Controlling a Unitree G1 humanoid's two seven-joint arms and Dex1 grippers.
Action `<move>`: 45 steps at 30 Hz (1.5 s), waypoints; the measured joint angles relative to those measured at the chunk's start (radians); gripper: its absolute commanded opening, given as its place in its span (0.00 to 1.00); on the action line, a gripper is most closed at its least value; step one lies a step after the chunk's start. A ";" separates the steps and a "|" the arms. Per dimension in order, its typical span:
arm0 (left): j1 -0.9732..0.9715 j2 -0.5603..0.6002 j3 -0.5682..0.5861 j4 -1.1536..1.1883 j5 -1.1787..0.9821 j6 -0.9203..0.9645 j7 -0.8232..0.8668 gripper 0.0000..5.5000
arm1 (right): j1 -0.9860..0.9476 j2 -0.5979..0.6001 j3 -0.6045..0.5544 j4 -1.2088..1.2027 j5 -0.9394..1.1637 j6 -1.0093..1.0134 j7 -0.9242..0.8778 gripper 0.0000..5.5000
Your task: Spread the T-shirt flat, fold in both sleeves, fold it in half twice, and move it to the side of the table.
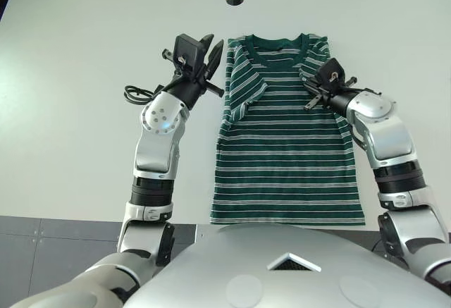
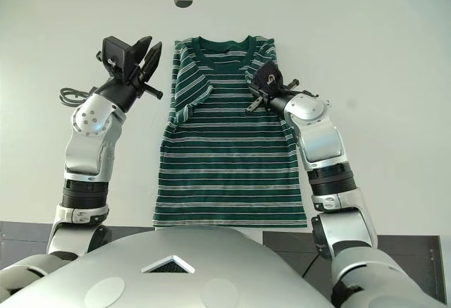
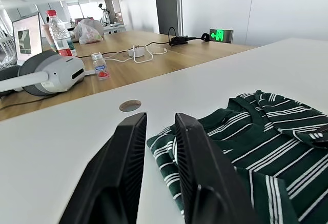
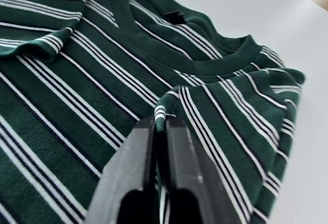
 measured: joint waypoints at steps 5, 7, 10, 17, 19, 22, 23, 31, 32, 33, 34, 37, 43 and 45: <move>0.028 0.091 -0.027 -0.032 0.082 -0.113 -0.032 0.19 | 0.035 0.002 -0.026 -0.079 0.045 -0.056 0.044 0.33; 0.034 0.131 -0.027 -0.033 0.100 -0.152 -0.055 0.19 | 0.074 -0.005 -0.045 -0.146 0.081 -0.060 0.074 0.41; 0.041 0.203 -0.020 -0.023 0.118 -0.238 -0.096 0.19 | 0.146 -0.043 -0.102 -0.249 0.104 -0.182 0.105 0.51; 0.187 0.568 -0.012 -0.009 0.247 -0.597 -0.286 0.19 | 0.479 -0.428 -0.297 -0.386 0.037 -0.542 0.353 0.57; 0.273 0.662 -0.030 -0.070 0.199 -0.623 -0.406 0.19 | 0.657 -0.575 -0.360 -0.399 0.002 -0.634 0.488 0.57; 0.384 0.776 -0.038 -0.165 0.092 -0.629 -0.555 0.19 | 0.844 -0.700 -0.429 -0.383 -0.099 -0.708 0.588 0.57; 0.403 0.789 -0.039 -0.185 0.055 -0.630 -0.582 0.19 | 0.855 -0.717 -0.432 -0.372 -0.149 -0.728 0.583 0.57; 0.511 0.788 -0.096 -0.177 -0.071 -0.635 -0.682 0.26 | 0.849 -0.750 -0.404 -0.384 -0.323 -0.814 0.506 0.57; 0.510 0.784 -0.109 -0.163 -0.060 -0.636 -0.685 0.28 | 0.843 -0.752 -0.398 -0.386 -0.335 -0.824 0.501 0.57; 0.504 0.773 -0.127 -0.143 -0.046 -0.635 -0.689 0.30 | 0.827 -0.752 -0.383 -0.389 -0.349 -0.836 0.483 0.57; 0.499 0.766 -0.140 -0.138 -0.041 -0.635 -0.690 0.34 | 0.820 -0.751 -0.374 -0.390 -0.357 -0.847 0.469 0.57; 0.476 0.744 -0.184 -0.098 -0.001 -0.635 -0.700 0.34 | 0.787 -0.737 -0.336 -0.390 -0.384 -0.892 0.406 0.57; 0.431 0.717 -0.232 -0.072 0.044 -0.664 -0.701 0.34 | 0.741 -0.722 -0.266 -0.406 -0.383 -0.921 0.370 0.57; 0.418 0.709 -0.241 -0.071 0.062 -0.677 -0.700 0.34 | 0.732 -0.719 -0.248 -0.416 -0.380 -0.924 0.369 0.57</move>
